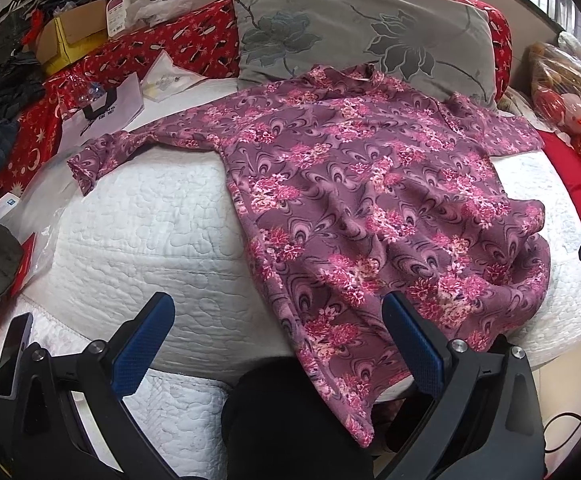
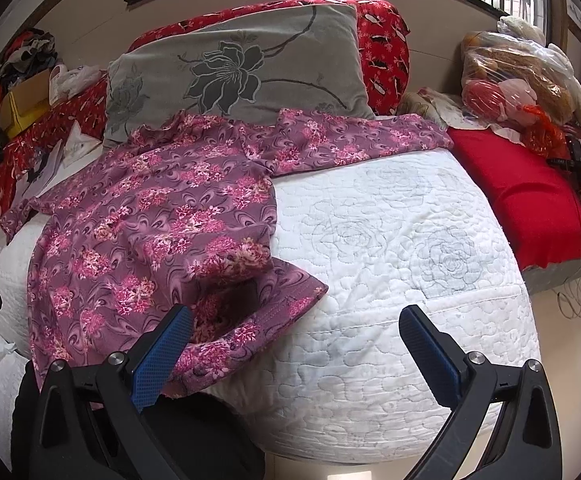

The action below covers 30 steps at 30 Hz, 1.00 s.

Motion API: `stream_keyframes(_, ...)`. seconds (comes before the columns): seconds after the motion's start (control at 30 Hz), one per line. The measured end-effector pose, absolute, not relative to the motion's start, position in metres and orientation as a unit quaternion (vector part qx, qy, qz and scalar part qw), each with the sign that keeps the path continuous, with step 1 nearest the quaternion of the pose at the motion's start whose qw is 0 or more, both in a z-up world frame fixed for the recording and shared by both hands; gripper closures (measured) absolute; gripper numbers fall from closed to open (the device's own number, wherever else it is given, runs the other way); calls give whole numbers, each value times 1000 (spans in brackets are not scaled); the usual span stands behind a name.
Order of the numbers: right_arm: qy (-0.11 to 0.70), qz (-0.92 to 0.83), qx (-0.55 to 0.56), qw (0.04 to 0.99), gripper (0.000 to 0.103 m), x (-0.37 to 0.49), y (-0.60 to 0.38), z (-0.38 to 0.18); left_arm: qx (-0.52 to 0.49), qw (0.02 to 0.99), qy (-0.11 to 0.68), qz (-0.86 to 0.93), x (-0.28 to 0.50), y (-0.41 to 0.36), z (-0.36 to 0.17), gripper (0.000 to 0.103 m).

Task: Fold small clothes

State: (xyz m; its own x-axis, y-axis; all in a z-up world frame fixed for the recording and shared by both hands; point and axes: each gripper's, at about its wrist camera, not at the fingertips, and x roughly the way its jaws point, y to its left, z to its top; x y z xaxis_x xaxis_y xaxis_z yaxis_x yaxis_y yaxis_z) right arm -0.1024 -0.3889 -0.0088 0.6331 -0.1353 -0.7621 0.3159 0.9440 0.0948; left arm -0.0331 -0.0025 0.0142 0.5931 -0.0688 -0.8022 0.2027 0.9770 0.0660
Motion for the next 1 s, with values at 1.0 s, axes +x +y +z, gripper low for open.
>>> stream_keyframes(1.0,396,-110,110,905,1,-108,-386,-4,82,889,440,-94,-39,-13,19,0)
